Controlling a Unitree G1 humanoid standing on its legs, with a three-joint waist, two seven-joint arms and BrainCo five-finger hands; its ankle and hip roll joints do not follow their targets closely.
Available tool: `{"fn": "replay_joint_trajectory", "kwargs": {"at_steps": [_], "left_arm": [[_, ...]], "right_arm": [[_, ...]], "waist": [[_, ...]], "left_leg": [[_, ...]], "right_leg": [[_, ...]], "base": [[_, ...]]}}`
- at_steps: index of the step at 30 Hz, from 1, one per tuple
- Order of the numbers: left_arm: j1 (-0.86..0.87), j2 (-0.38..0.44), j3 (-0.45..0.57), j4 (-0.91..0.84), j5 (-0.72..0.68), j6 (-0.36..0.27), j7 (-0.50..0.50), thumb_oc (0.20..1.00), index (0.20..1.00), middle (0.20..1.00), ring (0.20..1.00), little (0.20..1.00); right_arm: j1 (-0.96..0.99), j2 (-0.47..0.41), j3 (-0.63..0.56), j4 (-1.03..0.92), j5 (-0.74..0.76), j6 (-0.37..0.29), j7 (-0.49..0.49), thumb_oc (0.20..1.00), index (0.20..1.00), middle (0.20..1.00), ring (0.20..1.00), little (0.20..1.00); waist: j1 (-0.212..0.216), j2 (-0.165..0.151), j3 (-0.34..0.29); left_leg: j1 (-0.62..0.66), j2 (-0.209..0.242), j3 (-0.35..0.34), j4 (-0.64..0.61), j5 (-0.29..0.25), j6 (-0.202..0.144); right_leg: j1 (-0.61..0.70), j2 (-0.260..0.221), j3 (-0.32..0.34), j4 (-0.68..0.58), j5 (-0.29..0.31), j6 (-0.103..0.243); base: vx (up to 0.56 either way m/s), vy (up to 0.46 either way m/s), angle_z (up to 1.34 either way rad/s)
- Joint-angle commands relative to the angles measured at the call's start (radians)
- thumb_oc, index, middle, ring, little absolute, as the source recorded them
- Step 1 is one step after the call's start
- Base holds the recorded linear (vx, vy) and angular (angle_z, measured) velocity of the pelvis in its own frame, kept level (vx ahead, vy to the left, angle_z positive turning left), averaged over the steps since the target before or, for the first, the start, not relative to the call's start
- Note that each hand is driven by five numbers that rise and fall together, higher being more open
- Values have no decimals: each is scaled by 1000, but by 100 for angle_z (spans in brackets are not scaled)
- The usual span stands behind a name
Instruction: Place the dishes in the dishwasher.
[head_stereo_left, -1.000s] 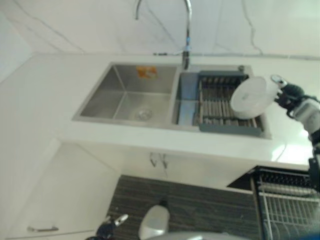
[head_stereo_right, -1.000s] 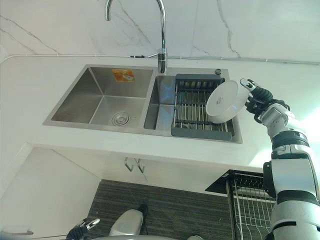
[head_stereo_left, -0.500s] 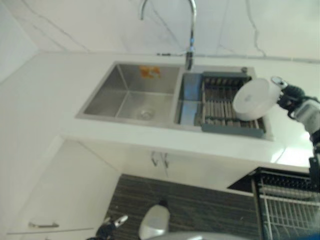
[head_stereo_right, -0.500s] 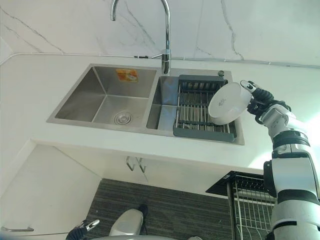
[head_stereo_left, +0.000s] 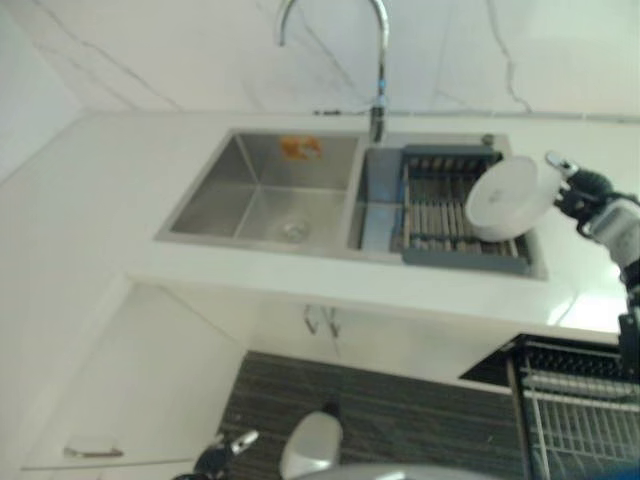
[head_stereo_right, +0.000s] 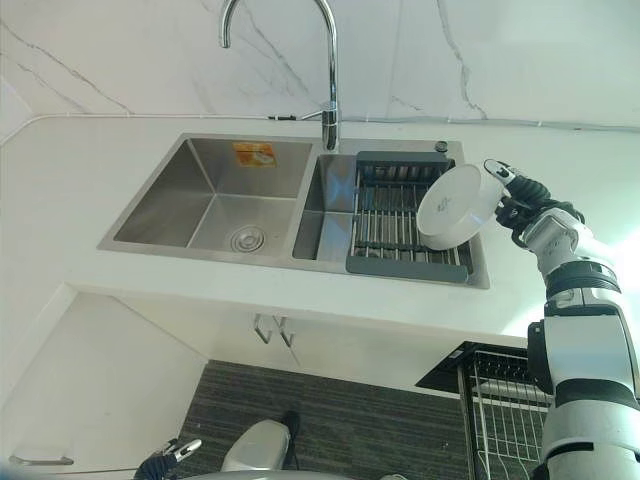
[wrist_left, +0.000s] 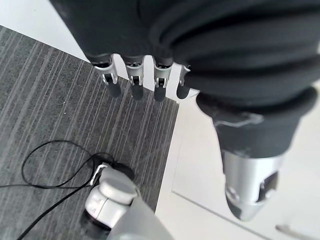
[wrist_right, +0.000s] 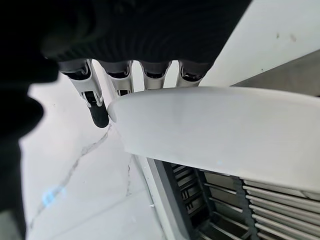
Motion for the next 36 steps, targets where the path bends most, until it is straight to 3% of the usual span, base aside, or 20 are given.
{"fn": "replay_joint_trajectory", "kwargs": {"at_steps": [1, 21, 36], "left_arm": [[-17, 38, -46, 27, -38, -33, 10, 1000, 1000, 1000, 1000, 1000], [-20, 28, -50, 33, -45, -33, 13, 1000, 1000, 1000, 1000, 1000], [-23, 30, -43, 40, -42, -34, 4, 1000, 1000, 1000, 1000, 1000]], "right_arm": [[-60, -11, 3, 8, 83, -43, -14, 1000, 1000, 1000, 1000, 1000], [-41, -5, -35, 17, 131, -50, -42, 1000, 1000, 1000, 1000, 1000], [-37, 0, -31, 58, 107, 52, 32, 1000, 1000, 1000, 1000, 1000]], "waist": [[11, -12, -28], [2, -9, -34], [4, -8, -35]], "left_leg": [[-34, 66, 68, 73, -72, -57], [-31, 69, 76, 73, -75, -57], [-34, 72, 80, 73, -73, -58]], "right_leg": [[-56, -16, 78, 32, -54, -6], [-60, -17, 83, 32, -53, -7], [-64, -18, 84, 32, -51, -6]], "base": [[0, 0, 0], [-1, 0, 0], [-7, 0, -2]]}}
